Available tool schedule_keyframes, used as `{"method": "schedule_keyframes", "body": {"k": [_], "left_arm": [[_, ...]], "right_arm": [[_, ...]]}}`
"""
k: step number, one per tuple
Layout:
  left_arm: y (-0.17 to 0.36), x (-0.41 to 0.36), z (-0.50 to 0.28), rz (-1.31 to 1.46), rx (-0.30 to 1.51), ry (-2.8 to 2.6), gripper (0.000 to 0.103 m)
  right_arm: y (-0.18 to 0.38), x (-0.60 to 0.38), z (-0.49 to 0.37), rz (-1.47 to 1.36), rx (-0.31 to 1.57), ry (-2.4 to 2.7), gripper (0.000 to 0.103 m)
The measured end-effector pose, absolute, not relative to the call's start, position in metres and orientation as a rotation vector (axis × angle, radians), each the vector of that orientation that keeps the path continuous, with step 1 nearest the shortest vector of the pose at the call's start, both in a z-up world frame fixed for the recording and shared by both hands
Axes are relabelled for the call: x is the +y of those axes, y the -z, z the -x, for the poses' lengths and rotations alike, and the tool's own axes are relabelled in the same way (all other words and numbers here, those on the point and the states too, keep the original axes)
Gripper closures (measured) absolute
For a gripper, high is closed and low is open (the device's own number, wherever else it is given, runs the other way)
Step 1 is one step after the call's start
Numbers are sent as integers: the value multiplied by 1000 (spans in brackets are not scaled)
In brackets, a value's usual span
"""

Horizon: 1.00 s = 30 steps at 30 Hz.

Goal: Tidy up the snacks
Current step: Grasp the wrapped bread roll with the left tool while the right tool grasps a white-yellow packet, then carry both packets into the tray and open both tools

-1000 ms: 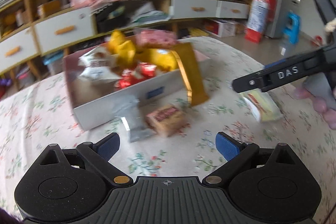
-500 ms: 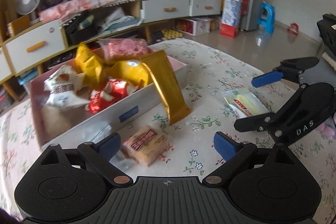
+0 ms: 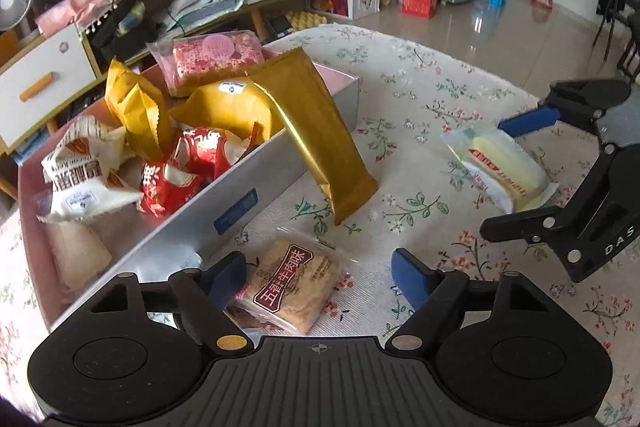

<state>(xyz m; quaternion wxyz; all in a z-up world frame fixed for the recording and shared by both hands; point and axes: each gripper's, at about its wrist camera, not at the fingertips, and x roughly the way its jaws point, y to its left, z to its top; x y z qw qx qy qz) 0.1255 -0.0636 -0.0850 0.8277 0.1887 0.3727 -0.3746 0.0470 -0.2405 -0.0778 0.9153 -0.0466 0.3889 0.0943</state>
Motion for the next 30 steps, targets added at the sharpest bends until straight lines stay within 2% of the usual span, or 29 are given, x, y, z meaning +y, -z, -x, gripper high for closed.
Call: {"method": "schedule_keyframes", "body": {"k": [7, 10, 12, 17, 19, 20, 21, 30], "left_arm": [[84, -58, -108, -269, 803, 667, 50], [84, -62, -97, -233, 792, 594, 57], [85, -66, -90, -243, 771, 554, 61], [85, -66, -83, -183, 756, 471, 71], [84, -64, -81, -156, 757, 450, 71], [84, -62, -79, -145, 758, 443, 71], [84, -61, -78, -142, 757, 439, 71], [73, -35, -72, -90, 786, 414, 71]], "right_arm": [[81, -248, -42, 48, 793, -209, 2], [80, -247, -41, 54, 786, -221, 9], [78, -244, -41, 55, 781, -226, 20], [75, -239, -38, 68, 775, -235, 37], [74, -237, -38, 63, 773, -241, 47], [74, -236, -38, 65, 770, -247, 56], [73, -234, -37, 70, 767, -254, 58], [70, -226, -36, 74, 783, -262, 60]]}}
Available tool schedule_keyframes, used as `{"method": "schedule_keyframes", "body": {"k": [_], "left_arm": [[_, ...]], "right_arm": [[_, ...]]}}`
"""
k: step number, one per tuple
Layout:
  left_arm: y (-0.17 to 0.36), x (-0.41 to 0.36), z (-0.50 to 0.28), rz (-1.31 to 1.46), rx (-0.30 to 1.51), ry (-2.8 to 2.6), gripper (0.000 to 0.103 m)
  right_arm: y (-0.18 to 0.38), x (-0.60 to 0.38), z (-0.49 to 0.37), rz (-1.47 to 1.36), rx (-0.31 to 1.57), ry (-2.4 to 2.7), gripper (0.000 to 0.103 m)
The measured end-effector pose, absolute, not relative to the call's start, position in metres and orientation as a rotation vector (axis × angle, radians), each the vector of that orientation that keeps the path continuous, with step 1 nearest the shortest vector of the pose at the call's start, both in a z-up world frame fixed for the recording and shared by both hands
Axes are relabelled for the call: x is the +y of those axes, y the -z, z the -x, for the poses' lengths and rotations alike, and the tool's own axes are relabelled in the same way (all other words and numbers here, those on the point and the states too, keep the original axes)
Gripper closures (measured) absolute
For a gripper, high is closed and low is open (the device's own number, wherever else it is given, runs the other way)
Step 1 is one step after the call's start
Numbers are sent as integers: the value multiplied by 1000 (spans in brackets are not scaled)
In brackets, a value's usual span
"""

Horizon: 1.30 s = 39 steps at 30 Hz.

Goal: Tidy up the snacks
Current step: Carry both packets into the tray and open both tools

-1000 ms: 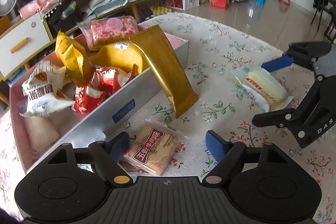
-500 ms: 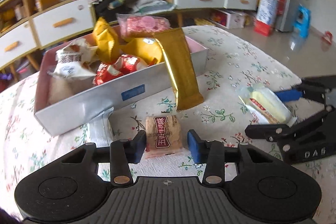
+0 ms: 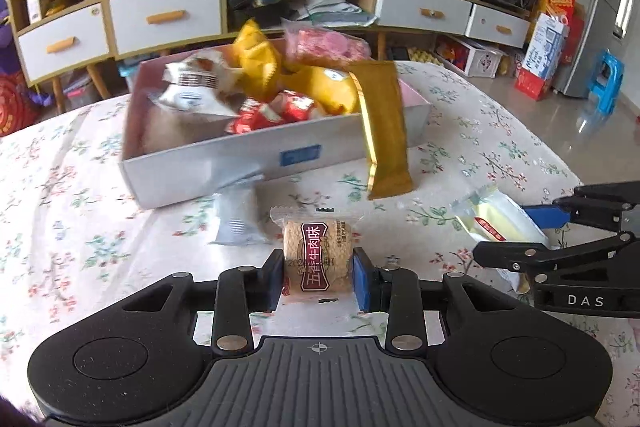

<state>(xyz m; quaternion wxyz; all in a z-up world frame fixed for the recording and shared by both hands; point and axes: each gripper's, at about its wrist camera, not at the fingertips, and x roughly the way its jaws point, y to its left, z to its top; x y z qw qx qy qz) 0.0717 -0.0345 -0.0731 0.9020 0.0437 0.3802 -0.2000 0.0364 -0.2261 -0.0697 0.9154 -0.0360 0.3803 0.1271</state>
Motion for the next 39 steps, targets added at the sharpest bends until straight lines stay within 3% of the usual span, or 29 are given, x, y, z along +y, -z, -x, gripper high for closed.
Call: {"method": "schedule_keyframes", "body": {"k": [15, 26, 39], "left_arm": [[24, 17, -120, -38, 661, 404, 71], [50, 19, -176, 11, 713, 441, 71], [65, 12, -182, 8, 719, 429, 71]], "right_arm": [[30, -195, -55, 0, 754, -348, 60], [-13, -177, -137, -68, 658, -329, 60], [17, -176, -177, -188, 721, -245, 59]]}}
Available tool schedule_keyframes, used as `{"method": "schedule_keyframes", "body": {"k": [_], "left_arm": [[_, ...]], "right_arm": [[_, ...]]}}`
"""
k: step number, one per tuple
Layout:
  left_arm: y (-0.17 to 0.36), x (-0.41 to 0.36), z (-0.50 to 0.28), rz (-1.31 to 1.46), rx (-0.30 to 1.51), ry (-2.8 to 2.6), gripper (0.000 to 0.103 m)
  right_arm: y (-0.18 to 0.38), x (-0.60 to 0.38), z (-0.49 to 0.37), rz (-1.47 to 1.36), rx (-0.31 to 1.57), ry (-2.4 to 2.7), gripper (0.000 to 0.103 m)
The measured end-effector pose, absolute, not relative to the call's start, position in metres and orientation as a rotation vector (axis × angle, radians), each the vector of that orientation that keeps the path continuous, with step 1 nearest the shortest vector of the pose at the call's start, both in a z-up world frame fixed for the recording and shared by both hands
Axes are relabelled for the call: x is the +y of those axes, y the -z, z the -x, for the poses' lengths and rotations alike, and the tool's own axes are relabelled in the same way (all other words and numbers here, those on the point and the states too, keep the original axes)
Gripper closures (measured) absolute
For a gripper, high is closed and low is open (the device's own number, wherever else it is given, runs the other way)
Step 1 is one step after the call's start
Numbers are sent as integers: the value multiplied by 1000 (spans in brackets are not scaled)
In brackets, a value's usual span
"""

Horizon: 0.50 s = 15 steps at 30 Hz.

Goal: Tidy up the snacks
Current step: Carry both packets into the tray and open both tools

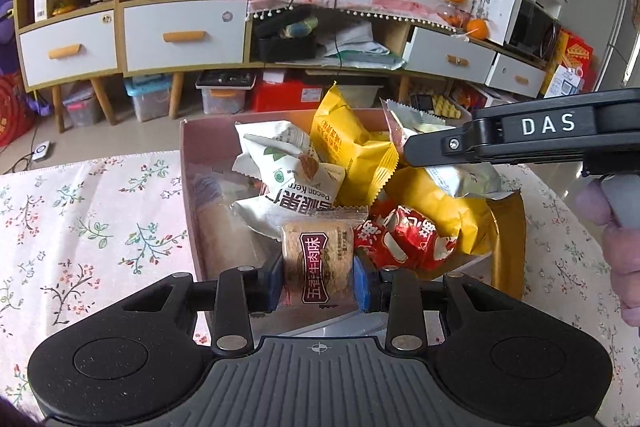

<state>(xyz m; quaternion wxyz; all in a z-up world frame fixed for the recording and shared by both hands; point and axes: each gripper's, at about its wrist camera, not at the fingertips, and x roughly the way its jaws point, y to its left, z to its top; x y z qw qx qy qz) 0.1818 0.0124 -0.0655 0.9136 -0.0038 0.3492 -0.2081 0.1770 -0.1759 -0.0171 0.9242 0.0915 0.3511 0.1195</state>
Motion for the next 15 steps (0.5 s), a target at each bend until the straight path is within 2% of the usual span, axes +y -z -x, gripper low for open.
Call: {"method": "schedule_keyframes", "body": {"k": [5, 6, 8, 10, 15], "left_arm": [[64, 12, -179, -13, 685, 452, 68], [64, 12, -178, -17, 679, 461, 63], [62, 12, -176, -23, 668, 466, 49], [60, 11, -173, -30, 658, 475, 37], [54, 10, -168, -55, 653, 472, 27]], "right_arm": [[16, -173, -178, -191, 708, -238, 56], [15, -174, -179, -198, 697, -238, 45], [12, -177, -177, -223, 678, -246, 32], [9, -179, -174, -229, 666, -254, 32], [5, -183, -165, -178, 654, -247, 27]]}}
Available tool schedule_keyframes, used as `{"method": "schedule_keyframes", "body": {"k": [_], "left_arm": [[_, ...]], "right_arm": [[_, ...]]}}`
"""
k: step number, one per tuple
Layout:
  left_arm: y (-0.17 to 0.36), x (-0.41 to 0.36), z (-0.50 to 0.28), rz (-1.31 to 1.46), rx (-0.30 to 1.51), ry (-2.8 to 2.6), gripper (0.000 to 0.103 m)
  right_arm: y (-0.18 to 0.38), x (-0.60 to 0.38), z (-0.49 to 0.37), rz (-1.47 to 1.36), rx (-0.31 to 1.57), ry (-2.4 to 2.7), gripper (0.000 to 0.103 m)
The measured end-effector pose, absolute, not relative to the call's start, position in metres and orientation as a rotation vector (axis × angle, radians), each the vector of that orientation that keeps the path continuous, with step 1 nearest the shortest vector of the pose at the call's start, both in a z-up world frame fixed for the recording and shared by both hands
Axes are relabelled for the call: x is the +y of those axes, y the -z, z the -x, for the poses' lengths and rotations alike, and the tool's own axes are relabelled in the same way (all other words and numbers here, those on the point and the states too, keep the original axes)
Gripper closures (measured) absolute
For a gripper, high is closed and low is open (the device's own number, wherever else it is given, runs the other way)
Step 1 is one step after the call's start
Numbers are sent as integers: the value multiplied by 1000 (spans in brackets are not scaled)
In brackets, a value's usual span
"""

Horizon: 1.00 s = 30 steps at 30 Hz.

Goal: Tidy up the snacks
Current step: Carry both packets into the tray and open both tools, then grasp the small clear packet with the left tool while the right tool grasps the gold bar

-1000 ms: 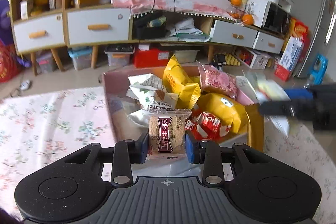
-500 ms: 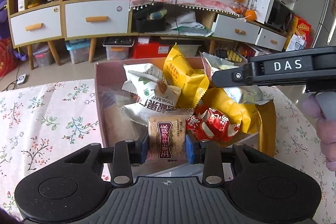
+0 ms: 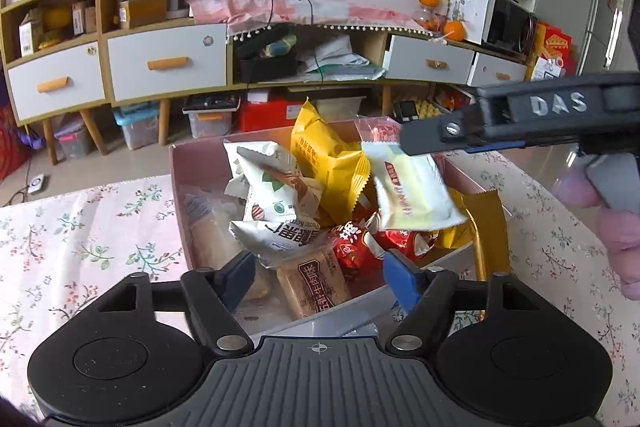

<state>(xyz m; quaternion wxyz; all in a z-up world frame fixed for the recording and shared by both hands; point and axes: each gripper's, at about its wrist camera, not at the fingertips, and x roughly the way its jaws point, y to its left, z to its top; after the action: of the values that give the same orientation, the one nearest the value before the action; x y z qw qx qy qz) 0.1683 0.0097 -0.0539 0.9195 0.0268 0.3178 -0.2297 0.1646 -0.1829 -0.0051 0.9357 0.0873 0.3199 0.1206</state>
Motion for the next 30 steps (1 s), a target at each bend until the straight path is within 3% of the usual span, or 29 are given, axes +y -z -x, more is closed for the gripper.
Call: {"method": "schedule_keyframes", "body": {"k": [6, 21, 30], "left_arm": [[44, 13, -155, -84, 653, 479, 14], [41, 22, -112, -135, 751, 388, 14], [74, 4, -108, -94, 768, 370, 16]], "right_arm": [[6, -192, -150, -143, 647, -240, 22], [32, -191, -108, -61, 676, -250, 17], [53, -196, -107, -85, 721, -196, 38]]}}
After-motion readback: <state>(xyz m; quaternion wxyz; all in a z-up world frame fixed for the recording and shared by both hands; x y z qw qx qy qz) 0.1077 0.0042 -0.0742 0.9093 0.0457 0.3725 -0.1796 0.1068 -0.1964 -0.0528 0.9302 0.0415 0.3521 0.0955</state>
